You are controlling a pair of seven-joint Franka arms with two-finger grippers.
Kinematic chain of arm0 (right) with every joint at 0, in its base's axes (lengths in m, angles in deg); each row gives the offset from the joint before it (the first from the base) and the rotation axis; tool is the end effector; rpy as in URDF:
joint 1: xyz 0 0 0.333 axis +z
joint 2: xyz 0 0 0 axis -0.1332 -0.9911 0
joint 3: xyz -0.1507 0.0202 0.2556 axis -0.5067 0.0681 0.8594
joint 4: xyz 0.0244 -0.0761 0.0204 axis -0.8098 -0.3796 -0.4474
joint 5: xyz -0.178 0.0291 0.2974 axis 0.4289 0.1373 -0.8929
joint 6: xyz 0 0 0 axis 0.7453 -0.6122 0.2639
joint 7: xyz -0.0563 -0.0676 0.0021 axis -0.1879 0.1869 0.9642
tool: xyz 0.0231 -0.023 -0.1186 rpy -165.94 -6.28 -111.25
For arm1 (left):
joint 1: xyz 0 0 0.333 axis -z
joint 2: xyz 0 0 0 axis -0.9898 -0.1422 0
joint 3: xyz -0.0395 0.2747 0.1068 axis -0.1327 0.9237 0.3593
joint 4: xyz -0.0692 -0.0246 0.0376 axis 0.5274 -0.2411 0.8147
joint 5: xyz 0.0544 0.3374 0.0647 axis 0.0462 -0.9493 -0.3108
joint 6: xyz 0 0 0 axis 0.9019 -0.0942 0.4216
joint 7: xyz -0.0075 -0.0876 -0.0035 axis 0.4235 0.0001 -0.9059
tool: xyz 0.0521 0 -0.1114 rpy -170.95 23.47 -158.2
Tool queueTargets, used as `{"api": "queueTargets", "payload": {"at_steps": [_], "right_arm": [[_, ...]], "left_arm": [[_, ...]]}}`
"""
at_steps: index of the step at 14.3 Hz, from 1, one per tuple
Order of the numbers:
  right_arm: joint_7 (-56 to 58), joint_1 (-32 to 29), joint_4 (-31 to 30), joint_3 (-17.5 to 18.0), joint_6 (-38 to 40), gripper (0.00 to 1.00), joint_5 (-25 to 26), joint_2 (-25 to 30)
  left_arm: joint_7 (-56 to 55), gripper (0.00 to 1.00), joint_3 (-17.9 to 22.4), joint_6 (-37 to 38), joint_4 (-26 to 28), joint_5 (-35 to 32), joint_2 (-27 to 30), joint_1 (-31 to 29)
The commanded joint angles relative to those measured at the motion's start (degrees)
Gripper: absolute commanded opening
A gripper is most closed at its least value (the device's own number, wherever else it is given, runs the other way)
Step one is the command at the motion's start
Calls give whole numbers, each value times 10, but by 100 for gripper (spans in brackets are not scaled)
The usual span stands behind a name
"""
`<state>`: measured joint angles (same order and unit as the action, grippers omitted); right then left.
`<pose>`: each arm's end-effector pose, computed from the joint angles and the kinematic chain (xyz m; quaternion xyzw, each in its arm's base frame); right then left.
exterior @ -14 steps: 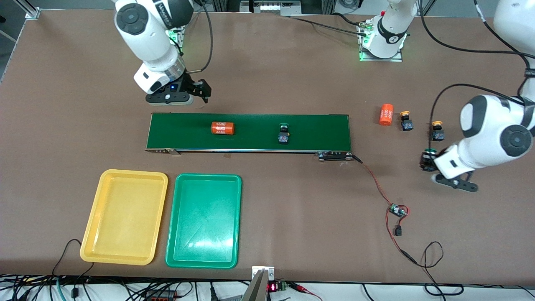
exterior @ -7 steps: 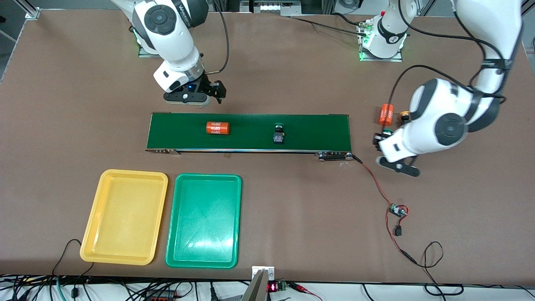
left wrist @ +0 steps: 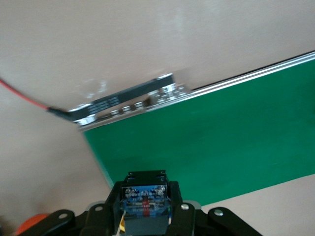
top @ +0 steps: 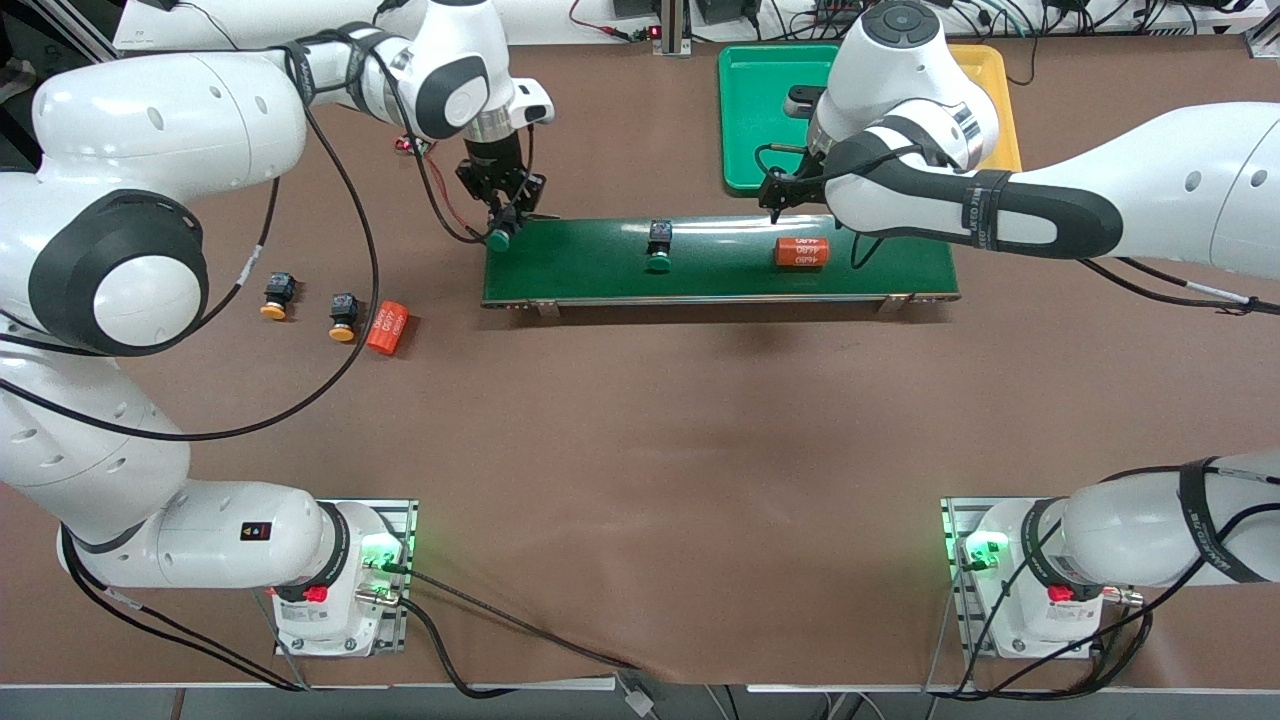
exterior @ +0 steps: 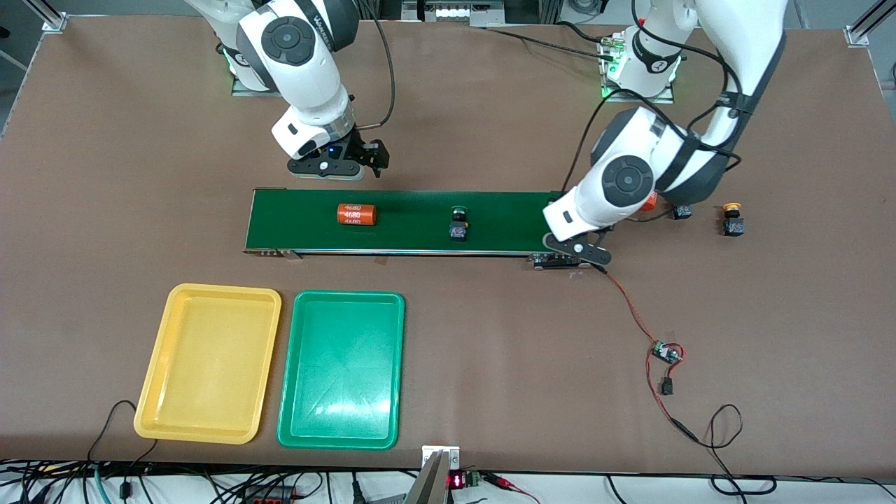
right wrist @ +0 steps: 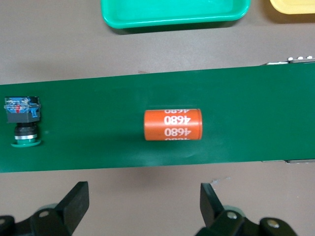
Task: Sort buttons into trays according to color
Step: 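Place the green button on the belt with the left gripper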
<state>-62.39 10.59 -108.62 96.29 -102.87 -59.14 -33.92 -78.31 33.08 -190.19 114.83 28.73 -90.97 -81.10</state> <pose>0.4075 0.3159 0.3870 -0.9990 0.0372 -0.0140 0.0184 0.4967 -0.2508 0.3008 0.9840 -0.1400 -0.1078 0.0226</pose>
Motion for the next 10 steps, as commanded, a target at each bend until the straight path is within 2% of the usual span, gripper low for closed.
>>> {"api": "queueTargets", "payload": {"at_steps": [1,7,10], "right_arm": [[-20,8,19,-3,4,100,15,-11],[-48,24,39,-3,-2,100,39,-40],[-103,47,62,-3,-7,100,72,-73]], "left_arm": [[-23,0,8,-69,46,23,17,5],[-57,0,8,-149,70,23,0,17],[-65,0,9,-187,91,23,-9,21]]}}
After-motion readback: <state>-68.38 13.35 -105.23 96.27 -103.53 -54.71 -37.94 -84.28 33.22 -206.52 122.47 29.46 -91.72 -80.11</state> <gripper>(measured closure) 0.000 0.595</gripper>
